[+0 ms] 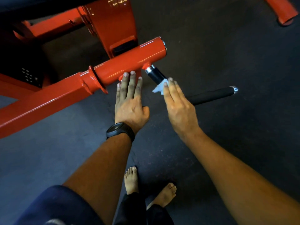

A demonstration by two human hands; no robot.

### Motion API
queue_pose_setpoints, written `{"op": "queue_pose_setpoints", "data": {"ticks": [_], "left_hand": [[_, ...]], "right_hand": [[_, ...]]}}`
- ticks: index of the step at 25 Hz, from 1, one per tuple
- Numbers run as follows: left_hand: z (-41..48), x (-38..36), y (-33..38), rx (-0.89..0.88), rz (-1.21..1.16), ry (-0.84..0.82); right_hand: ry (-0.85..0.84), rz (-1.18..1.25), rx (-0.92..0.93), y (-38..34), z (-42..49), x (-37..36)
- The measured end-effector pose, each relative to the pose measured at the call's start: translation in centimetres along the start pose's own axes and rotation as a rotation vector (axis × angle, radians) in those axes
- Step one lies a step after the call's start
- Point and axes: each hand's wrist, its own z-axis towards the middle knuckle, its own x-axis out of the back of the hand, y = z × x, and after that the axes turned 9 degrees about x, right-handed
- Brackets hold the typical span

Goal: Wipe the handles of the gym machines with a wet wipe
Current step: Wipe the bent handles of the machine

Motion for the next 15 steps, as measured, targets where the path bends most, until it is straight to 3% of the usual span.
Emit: {"op": "queue_pose_setpoints", "data": {"ticks": [4,7,11,15], "left_hand": [[0.1,0.0,-0.1,-0.002,0.02,-0.001],[0.0,0.0,0.1,-0.021,0.069,-0.001],[0.1,-0.1,0.0,-0.022,0.08,-0.013],[0.0,-0.1,0.1,-0.013,0.071,0.002]], "right_hand": [[-0.1,0.208,-0.389,-2.3,4.3,2.6],[-0.198,0.35,-0.475,-1.4,9.7,3.2],[-0.414,0.565,-0.725,2.9,9.4,2.2],[-0.369,0.665,-0.76,2.5,10.0,2.7]]}}
